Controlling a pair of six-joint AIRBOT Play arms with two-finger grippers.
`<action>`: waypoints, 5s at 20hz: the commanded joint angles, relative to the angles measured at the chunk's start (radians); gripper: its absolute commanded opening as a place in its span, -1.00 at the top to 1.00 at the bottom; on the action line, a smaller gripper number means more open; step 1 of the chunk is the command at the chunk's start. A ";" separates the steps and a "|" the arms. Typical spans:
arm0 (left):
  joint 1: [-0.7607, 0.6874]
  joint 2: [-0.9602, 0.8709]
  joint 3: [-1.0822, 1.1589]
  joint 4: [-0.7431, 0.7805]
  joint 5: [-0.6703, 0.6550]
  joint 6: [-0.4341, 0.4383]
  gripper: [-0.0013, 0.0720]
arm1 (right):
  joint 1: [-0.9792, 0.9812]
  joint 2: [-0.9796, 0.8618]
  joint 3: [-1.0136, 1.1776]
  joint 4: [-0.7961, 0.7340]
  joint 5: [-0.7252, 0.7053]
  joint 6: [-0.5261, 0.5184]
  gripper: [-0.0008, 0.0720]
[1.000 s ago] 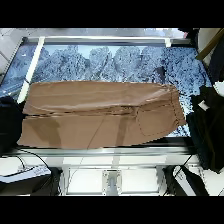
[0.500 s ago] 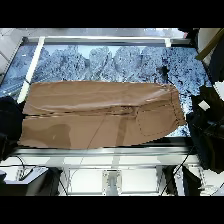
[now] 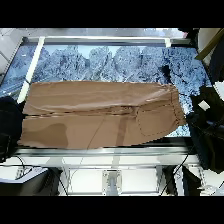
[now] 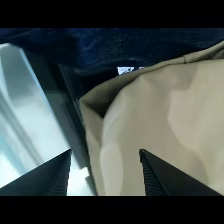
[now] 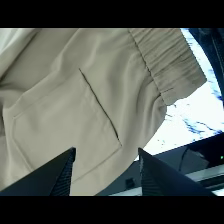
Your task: Fold the clothes and pants, and hang the long-sleeved shirts on hangers.
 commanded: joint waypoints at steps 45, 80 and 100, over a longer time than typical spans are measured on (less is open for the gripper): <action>-0.073 -0.017 0.119 -0.038 0.063 0.094 0.93 | -0.012 -0.455 -0.135 0.447 -0.307 -0.160 0.89; -0.948 -0.726 1.131 0.524 0.391 -0.550 -0.80 | 0.277 -0.903 0.539 0.167 -0.430 0.234 -0.01; -1.635 -0.429 1.130 0.433 0.366 -0.065 -0.79 | 0.056 -1.147 0.737 0.225 0.051 -0.079 -0.37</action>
